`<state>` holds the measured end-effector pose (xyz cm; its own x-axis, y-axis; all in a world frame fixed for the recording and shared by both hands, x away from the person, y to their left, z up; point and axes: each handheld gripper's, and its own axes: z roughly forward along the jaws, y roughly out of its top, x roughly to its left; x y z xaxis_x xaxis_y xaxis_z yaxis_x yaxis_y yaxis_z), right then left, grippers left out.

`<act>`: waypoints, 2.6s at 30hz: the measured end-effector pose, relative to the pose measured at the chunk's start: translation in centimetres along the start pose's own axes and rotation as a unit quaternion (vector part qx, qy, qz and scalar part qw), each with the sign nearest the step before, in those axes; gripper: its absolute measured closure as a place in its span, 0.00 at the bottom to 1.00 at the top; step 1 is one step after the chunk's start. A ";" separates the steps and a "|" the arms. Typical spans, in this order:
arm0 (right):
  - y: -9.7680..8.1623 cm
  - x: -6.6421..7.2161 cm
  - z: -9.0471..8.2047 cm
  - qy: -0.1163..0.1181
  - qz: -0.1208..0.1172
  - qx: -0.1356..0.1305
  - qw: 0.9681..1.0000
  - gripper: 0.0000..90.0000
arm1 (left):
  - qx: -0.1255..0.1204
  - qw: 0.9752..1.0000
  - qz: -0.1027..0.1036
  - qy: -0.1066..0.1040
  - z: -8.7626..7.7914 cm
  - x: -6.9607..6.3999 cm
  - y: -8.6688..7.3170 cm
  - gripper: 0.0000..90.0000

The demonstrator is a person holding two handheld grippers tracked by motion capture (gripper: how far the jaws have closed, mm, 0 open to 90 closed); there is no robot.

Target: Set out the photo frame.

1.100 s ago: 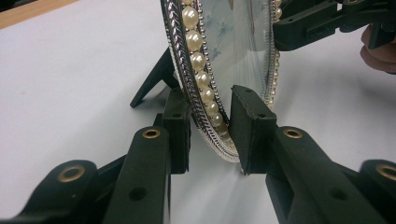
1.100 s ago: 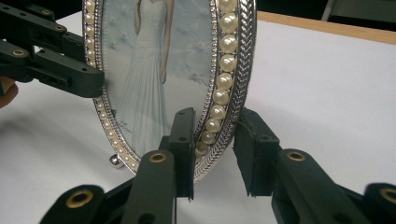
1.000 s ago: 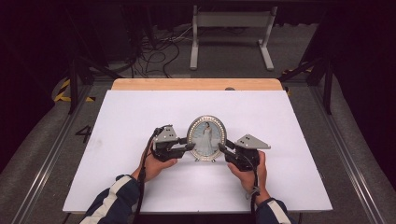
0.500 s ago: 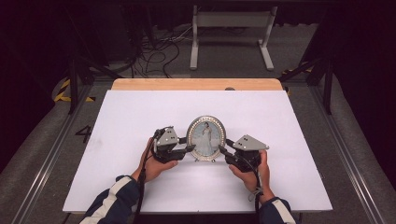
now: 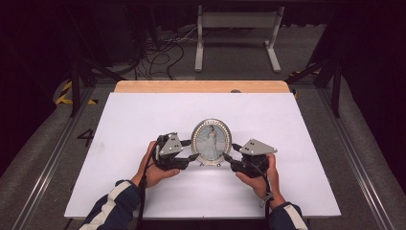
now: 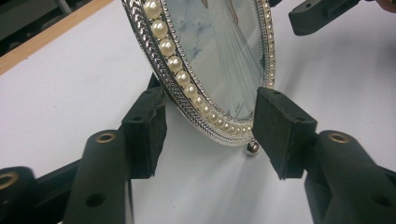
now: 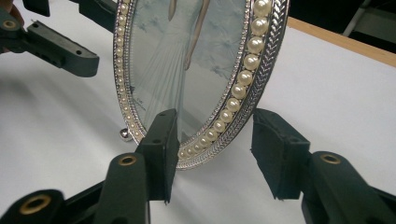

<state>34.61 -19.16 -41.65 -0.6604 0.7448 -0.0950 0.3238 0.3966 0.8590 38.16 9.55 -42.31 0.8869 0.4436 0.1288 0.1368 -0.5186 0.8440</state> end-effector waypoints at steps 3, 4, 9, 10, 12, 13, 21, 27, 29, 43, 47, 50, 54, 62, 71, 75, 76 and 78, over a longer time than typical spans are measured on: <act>0.0 0.1 0.0 0.002 -0.005 0.005 1.000 0.54 | 0.003 1.000 0.000 0.000 -0.1 0.0 0.0 0.44; 0.0 0.2 0.0 0.000 -0.008 0.008 1.000 0.52 | 0.004 1.000 -0.002 0.001 -0.1 0.0 0.0 0.43; 0.0 0.3 0.1 -0.011 -0.020 0.020 1.000 0.43 | 0.008 1.000 -0.004 0.001 -0.6 0.1 -0.1 0.26; 0.0 0.3 0.0 -0.013 -0.019 0.020 1.000 0.41 | 0.007 1.000 -0.006 0.003 -0.7 0.1 -0.1 0.24; 0.0 0.2 0.0 -0.014 -0.020 0.022 0.999 0.40 | 0.009 1.000 -0.007 0.006 -0.9 0.1 -0.1 0.21; 0.0 0.2 0.0 -0.012 -0.020 0.023 0.999 0.39 | 0.008 1.000 -0.004 0.008 -1.0 0.1 -0.1 0.20; 0.1 0.7 0.1 -0.005 -0.029 0.031 0.999 0.29 | 0.010 1.000 -0.001 0.003 -1.0 0.0 0.0 0.14; 0.0 0.7 0.1 -0.015 -0.032 0.034 0.999 0.23 | 0.013 1.000 -0.002 0.004 -1.1 -0.1 -0.4 0.12; -0.1 0.6 0.2 -0.017 -0.026 0.035 0.999 0.19 | 0.018 1.000 0.001 0.008 -1.3 -0.2 -0.6 0.11; -0.4 0.3 0.2 -0.007 -0.019 0.027 0.999 0.13 | 0.022 1.000 0.011 0.012 -1.6 -0.3 -1.0 0.08; -0.3 0.4 -0.1 -0.017 -0.029 0.017 0.999 0.17 | 0.020 1.000 0.012 0.022 -1.9 -0.3 -1.1 0.09; -0.5 0.3 -0.2 -0.018 -0.034 0.021 0.999 0.16 | 0.023 0.999 0.018 0.029 -2.3 -0.4 -1.6 0.09; -1.1 0.0 -0.3 -0.022 -0.034 0.029 0.999 0.15 | 0.029 0.999 0.018 0.035 -2.9 -0.5 -2.1 0.09; -1.7 -0.1 -0.6 -0.030 -0.046 0.040 0.998 0.15 | 0.037 0.998 0.007 0.048 -4.3 -0.2 -3.4 0.09; -2.8 -0.9 -1.9 -0.044 -0.041 0.033 0.998 0.15 | 0.051 0.997 0.010 0.048 -5.4 -0.3 -4.7 0.09; -3.5 -1.4 -2.4 -0.048 -0.035 0.033 0.998 0.15 | 0.050 0.997 0.003 0.053 -5.8 -0.2 -5.2 0.09; -3.6 -1.5 -2.5 -0.050 -0.034 0.033 0.998 0.15 | 0.051 0.997 0.003 0.055 -6.0 -0.1 -5.3 0.09; -3.9 -1.7 -2.7 -0.054 -0.034 0.035 0.997 0.15 | 0.052 0.997 0.000 0.058 -6.1 -0.1 -5.6 0.09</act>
<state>32.66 -23.37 -43.45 -0.6071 0.7668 -0.2083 0.3305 0.4821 0.8114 34.63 16.91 -43.85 0.8311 0.5219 0.1922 0.1876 -0.5883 0.7866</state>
